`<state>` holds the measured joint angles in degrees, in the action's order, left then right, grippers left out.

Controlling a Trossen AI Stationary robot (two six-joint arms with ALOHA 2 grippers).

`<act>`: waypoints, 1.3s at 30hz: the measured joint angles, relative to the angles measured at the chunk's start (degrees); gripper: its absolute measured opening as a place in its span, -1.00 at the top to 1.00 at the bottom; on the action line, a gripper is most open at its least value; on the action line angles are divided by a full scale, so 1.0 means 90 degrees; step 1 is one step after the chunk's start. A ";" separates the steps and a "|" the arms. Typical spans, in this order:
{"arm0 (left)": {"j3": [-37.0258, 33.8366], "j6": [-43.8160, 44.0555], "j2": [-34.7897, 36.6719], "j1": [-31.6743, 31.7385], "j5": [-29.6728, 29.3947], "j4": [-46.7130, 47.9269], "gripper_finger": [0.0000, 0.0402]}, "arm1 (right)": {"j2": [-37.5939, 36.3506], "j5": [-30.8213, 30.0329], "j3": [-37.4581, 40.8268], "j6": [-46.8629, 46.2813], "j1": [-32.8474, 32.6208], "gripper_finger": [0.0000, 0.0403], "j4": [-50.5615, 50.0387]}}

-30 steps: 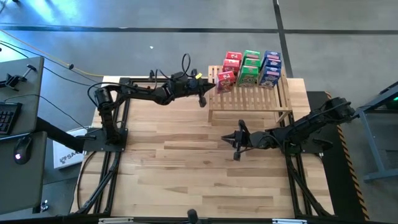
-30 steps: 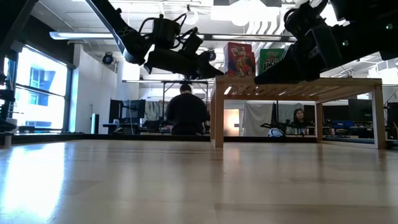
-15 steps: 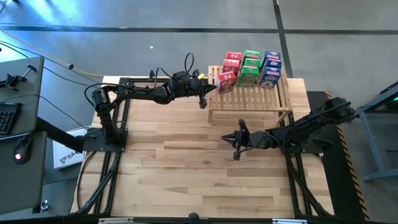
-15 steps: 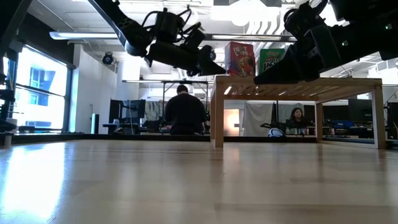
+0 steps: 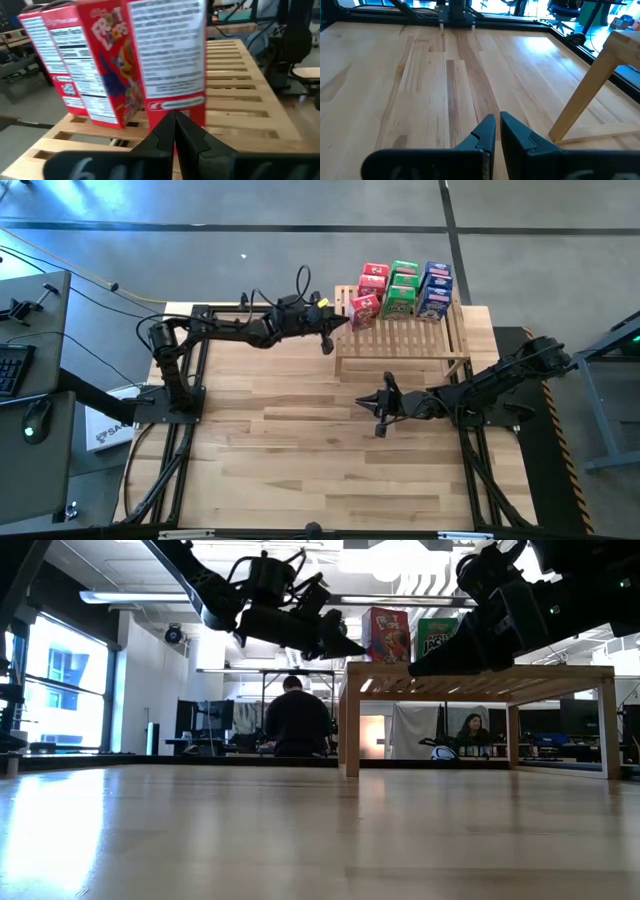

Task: Stack cereal on shelf
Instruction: Put the red cereal box on the shelf aligned with other red cereal box

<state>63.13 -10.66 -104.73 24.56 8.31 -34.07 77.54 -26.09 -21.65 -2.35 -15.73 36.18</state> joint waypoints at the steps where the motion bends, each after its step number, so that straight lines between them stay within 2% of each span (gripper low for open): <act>1: 0.0000 0.0002 0.0000 0.0016 -0.0005 -0.0002 1.00 | 0.0000 0.0000 0.0000 0.0000 0.0000 0.92 0.0000; 15: -0.0002 0.0182 -0.0085 0.0062 -0.0022 -0.0624 1.00 | 0.0000 -0.0036 0.0000 0.0000 0.0000 0.92 0.0109; 24: -0.0005 0.0146 -0.0046 0.0103 -0.0116 -0.0585 1.00 | 0.0000 -0.0039 0.0000 -0.0019 0.0000 0.92 0.0148; 28: 0.0000 0.0173 0.0258 0.0103 0.0134 -0.0371 1.00 | 0.0000 -0.0039 0.0000 -0.0019 0.0000 0.92 0.0146; 34: -0.0005 0.0377 0.0342 -0.0061 0.0953 -0.0026 1.00 | 0.0000 -0.0038 0.0000 0.0010 0.0000 0.92 0.0104; 37: -0.0003 0.0321 0.0229 -0.0159 0.0911 -0.0005 1.00 | 0.0000 -0.0014 0.0000 0.0027 0.0000 0.92 0.0104; 39: -0.0007 0.0286 0.0147 -0.0193 0.0625 -0.0049 1.00 | 0.0000 0.0023 0.0000 0.0027 0.0000 0.92 0.0104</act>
<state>63.07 -8.08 -103.40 22.83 13.94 -34.51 77.54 -25.88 -21.65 -2.11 -15.73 37.12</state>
